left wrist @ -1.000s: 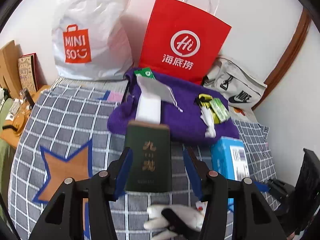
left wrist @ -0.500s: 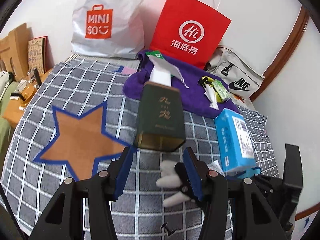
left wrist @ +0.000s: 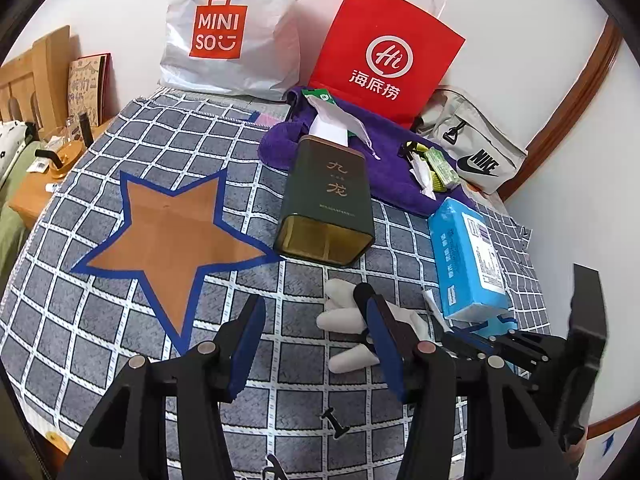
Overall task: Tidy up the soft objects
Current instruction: 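Move the left gripper to the white glove while the right gripper moves to the strawberry-print snack packet, then grasp the white glove with the left gripper while the right gripper grasps the snack packet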
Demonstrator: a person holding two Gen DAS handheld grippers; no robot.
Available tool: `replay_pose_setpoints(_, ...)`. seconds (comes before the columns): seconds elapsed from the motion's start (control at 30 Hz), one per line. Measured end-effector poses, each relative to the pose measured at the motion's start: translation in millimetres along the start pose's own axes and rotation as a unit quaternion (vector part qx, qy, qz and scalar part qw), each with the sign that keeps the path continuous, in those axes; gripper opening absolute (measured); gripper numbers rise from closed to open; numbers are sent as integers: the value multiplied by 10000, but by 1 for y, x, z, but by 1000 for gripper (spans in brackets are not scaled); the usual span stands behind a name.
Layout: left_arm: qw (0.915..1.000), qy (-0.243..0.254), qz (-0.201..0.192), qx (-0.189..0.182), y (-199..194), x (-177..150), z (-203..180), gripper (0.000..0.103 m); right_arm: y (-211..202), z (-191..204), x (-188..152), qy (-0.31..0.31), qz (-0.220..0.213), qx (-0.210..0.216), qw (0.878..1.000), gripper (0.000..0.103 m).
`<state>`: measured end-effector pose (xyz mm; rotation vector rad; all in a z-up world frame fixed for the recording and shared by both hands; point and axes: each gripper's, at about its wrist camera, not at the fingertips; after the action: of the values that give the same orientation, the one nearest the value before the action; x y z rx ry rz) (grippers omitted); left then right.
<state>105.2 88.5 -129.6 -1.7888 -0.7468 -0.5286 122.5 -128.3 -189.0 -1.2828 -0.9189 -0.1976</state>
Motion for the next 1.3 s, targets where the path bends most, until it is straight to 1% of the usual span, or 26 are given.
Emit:
replay_pose_setpoints(0.1, 10000, -37, 1, -21, -2, -2, -2, 51, -14, -5, 1, 182, -151, 202, 9995, 2)
replay_pose_setpoints(0.23, 10000, -23, 49, -52, -6, -5, -8, 51, -33, -19, -4, 645, -291, 587, 9958, 1)
replay_pose_setpoints(0.4, 10000, 17, 49, -71, -9, -10, -18, 51, -59, -39, -20, 963, -440, 594, 9926, 1)
replay_pose_setpoints(0.5, 9999, 21, 97, -91, -8, -15, -24, 51, -70, -58, -36, 1386, -463, 877, 9854, 1)
replay_pose_setpoints(0.53, 9999, 22, 115, -93, -7, -17, -26, 51, -70, -64, -42, 1507, -427, 902, 9835, 1)
replay_pose_setpoints(0.57, 9999, 34, 137, -97, -6, -19, -29, 51, -70, -69, -48, 1570, -395, 821, 9834, 1)
replay_pose_setpoints(0.63, 9997, 79, 179, -110, -5, -23, -33, 51, -68, -78, -61, 1640, -326, 533, 9845, 1)
replay_pose_setpoints(0.73, 9997, 118, 226, -57, -3, -29, -37, 51, -69, -85, -74, 1744, -256, 374, 9836, 6)
replay_pose_setpoints(0.8, 9996, 124, 258, -39, -1, -32, -37, 51, -69, -89, -80, 1701, -236, 200, 9849, 6)
replay_pose_setpoints(0.83, 9995, 119, 282, -28, 1, -33, -37, 51, -68, -88, -81, 1635, -237, 77, 9862, 9)
replay_pose_setpoints(0.87, 9995, 113, 297, -20, 2, -34, -37, 51, -68, -89, -82, 1611, -247, 55, 9866, 20)
replay_pose_setpoints(0.9, 9994, 107, 321, -4, 4, -35, -36, 51, -67, -89, -83, 1600, -256, 53, 9868, 38)
replay_pose_setpoints(0.93, 9994, 103, 339, 14, 6, -35, -36, 51, -65, -87, -83, 1601, -270, 44, 9867, 48)
replay_pose_setpoints(0.97, 9993, 101, 357, 30, 7, -36, -35, 51, -62, -86, -82, 1603, -294, 40, 9866, 61)
replay_pose_setpoints(1.03, 9992, 93, 389, 53, 10, -37, -33, 51, -55, -82, -81, 1642, -357, 52, 9858, 63)
replay_pose_setpoints(1.1, 9991, 83, 423, 64, 12, -38, -30, 51, -43, -78, -78, 1663, -276, 58, 9857, 67)
replay_pose_setpoints(1.23, 9988, 51, 471, 111, 15, -40, -22, 51, -20, -71, -74, 1655, -192, -38, 9860, 68)
replay_pose_setpoints(1.3, 9987, 20, 488, 112, 16, -40, -18, 51, -16, -68, -72, 1658, -274, -105, 9857, 78)
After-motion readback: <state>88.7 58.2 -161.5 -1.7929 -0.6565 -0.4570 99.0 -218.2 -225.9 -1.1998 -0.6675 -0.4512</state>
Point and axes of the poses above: each gripper's, at about its wrist camera, not at the fingertips, and y roughly the way its jaws point, z to its left, x to its top, and after that the axes turned 9 degrees about -z, right-handed
